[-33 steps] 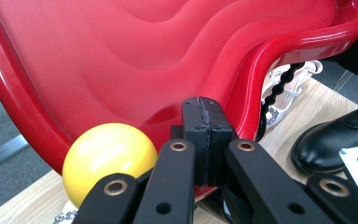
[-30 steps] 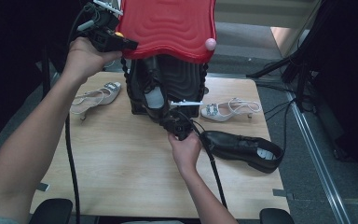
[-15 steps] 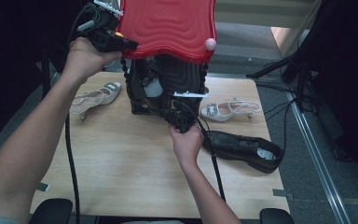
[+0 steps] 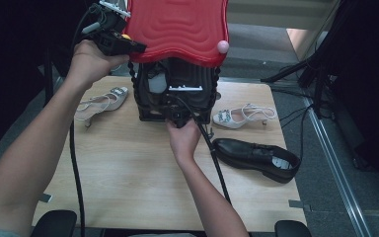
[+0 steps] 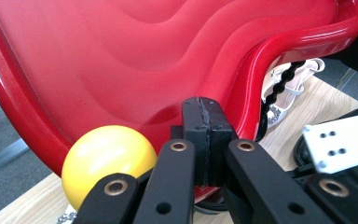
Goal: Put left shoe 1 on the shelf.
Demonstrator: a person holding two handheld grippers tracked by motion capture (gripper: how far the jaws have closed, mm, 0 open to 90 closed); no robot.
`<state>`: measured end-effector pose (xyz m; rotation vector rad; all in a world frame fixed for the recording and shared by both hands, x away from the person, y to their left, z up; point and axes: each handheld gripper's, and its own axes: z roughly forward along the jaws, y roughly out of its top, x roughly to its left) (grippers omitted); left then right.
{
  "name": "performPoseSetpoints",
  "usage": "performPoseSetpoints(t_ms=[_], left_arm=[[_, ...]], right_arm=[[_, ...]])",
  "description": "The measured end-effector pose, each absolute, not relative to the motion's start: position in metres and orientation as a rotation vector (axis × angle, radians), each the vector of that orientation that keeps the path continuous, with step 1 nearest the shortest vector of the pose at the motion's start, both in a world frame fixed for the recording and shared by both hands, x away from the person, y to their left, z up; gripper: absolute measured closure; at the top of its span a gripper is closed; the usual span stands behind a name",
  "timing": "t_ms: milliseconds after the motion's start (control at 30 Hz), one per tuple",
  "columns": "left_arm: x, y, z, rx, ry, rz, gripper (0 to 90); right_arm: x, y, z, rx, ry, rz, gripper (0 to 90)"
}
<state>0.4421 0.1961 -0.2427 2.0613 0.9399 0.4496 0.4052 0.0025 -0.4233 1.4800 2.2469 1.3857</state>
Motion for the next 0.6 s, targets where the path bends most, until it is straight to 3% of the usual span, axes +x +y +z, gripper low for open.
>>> performPoseSetpoints(t_ms=[367,467,600], left_arm=[[0.442,0.196,-0.244,2.038,0.947,0.446,90.0],[0.442,0.197,-0.244,2.045,0.943,0.450,90.0],[0.441,0.198,-0.245,2.033,0.937,0.447,90.0]], right_arm=[[0.427,0.027,-0.427,1.459,2.214,1.411,90.0],[0.435,0.035,-0.430,1.498,2.249,1.328,84.1],[0.424,0.029,-0.430,1.462,2.230,1.421,88.6]])
